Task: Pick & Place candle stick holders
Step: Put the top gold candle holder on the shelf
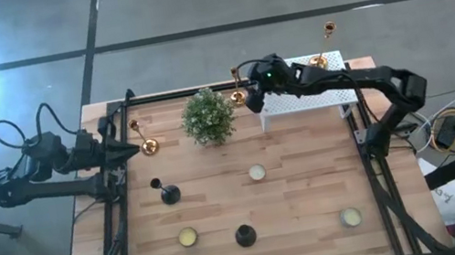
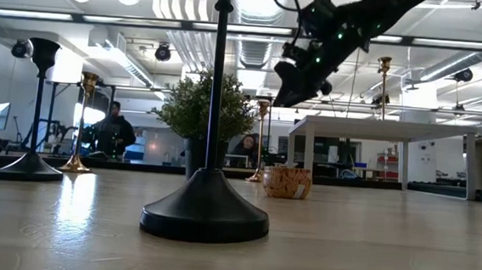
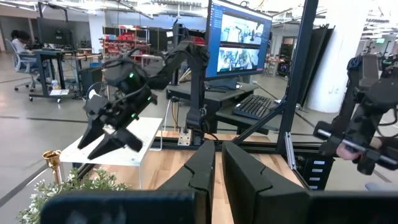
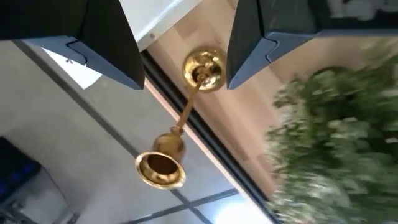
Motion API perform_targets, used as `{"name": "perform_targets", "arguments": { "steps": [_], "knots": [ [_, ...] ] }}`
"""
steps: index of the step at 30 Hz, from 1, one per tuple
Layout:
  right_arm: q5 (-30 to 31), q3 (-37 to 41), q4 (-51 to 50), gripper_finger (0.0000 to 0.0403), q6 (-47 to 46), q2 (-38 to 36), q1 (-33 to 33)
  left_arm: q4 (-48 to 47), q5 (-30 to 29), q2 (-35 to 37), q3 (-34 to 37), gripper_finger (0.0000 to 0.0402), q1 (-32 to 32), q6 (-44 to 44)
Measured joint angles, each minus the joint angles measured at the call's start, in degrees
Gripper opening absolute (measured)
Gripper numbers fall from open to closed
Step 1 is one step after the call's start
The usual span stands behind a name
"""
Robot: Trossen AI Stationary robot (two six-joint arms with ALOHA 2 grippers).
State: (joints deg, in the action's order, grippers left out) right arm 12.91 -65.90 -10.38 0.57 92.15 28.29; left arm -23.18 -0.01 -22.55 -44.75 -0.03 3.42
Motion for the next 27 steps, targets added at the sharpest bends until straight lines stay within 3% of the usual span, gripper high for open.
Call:
{"name": "perform_targets", "arguments": {
  "steps": [8,27],
  "knots": [
    [-5.5,1.1,7.9,0.0219,-0.5,3.6,2.5,0.0,0.0,0.0,0.0,0.0035,0.0,0.0],
    [-9.0,0.7,12.8,0.0219,1.7,8.5,3.9,0.0,0.0,0.0,0.0,0.0035,0.0,0.0]
  ]
}}
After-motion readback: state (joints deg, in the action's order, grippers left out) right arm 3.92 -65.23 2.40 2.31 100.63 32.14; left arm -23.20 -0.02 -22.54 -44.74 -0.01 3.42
